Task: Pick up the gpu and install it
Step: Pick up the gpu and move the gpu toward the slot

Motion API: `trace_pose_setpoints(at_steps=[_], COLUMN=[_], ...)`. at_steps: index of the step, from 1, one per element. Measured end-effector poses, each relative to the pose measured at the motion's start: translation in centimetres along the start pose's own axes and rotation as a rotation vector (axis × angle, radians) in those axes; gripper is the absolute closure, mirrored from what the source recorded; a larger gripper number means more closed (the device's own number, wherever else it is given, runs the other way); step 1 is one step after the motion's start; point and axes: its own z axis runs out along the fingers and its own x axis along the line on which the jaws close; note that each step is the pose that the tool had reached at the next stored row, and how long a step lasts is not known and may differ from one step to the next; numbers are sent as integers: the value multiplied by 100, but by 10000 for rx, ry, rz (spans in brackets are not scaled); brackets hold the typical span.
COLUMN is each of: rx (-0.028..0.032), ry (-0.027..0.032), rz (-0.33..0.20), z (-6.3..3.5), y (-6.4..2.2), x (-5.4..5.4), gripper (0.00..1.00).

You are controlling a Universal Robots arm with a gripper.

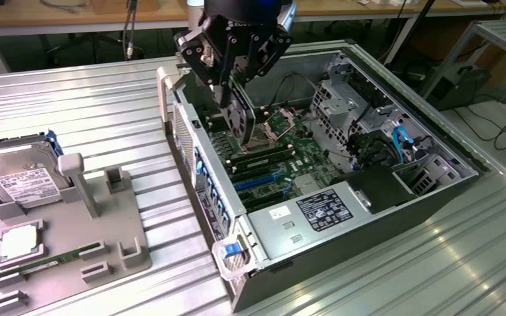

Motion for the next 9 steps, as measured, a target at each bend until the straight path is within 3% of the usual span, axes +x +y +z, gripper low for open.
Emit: trace_pose_setpoints(at_steps=[9], rx=[1], ry=[0], rz=[0], z=[5], y=[-2], x=[-62], gripper=[73])
